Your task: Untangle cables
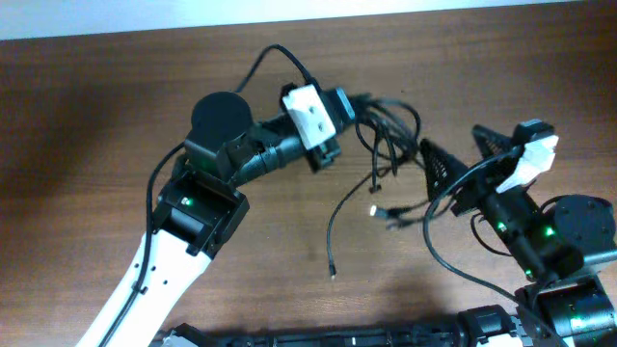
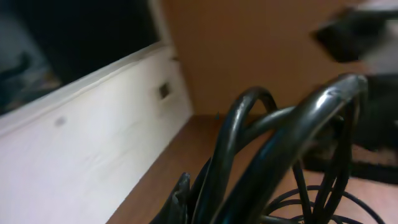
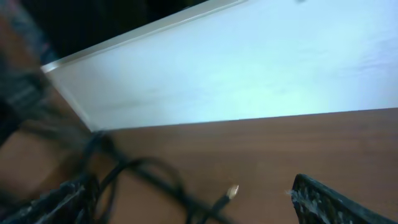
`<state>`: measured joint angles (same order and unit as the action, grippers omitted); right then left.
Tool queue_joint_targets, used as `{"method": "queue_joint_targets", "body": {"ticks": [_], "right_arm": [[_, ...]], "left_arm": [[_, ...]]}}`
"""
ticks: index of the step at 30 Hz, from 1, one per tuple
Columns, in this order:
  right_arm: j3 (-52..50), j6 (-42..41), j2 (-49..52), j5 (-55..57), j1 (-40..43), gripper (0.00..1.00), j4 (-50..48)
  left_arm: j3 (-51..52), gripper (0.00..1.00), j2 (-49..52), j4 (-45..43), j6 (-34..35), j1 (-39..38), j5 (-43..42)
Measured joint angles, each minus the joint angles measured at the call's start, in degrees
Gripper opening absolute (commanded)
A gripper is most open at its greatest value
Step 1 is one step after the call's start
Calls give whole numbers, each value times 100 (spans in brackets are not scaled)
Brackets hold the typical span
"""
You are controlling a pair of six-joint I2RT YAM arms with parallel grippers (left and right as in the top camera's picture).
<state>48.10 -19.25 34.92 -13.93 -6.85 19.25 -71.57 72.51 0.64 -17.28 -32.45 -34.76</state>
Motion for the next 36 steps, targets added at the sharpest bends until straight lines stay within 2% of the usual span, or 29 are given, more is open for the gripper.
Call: {"method": "queue_joint_targets", "body": {"ticks": [4, 7, 12, 14, 16, 17, 18, 20, 24, 30, 33, 35, 36], "right_arm": [[0, 42, 0, 498, 0, 98, 46], [0, 197, 0, 570, 0, 98, 223], [2, 1172, 0, -350, 0, 98, 289], [2, 1781, 0, -1010, 0, 93, 313], [0, 2380, 0, -1567, 0, 76, 358], [2, 2603, 0, -1746, 0, 71, 385], [0, 2870, 0, -1954, 0, 68, 426], [0, 3362, 0, -2428, 0, 67, 457], [0, 3862, 0, -3274, 0, 70, 490], [0, 4009, 0, -3842, 0, 70, 610], [0, 4028, 0, -4057, 0, 67, 610], [2, 4035, 2, -4201, 0, 60, 658], [2, 4044, 13, -4258, 0, 53, 721]], "left_arm": [[0, 0, 0, -35, -431, 4, -857], [0, 0, -2, -483, -573, 306, -1834], [0, 0, -9, -614, -592, 721, -2695], [0, 0, -9, -702, -595, 726, -3143], [0, 0, -9, -859, -597, 726, -3753], [0, 0, -9, -914, -597, 726, -3993], [0, 0, -9, -951, -597, 726, -4155], [0, 0, -9, -973, -597, 726, -4487], [0, 0, -9, -994, -597, 726, -4835], [0, 0, -9, -997, -597, 726, -4903], [0, 0, -9, -1045, -597, 726, -4905], [0, 0, -9, -1143, -605, 708, -4903], [0, 0, -9, -1196, -614, 682, -4903]]}}
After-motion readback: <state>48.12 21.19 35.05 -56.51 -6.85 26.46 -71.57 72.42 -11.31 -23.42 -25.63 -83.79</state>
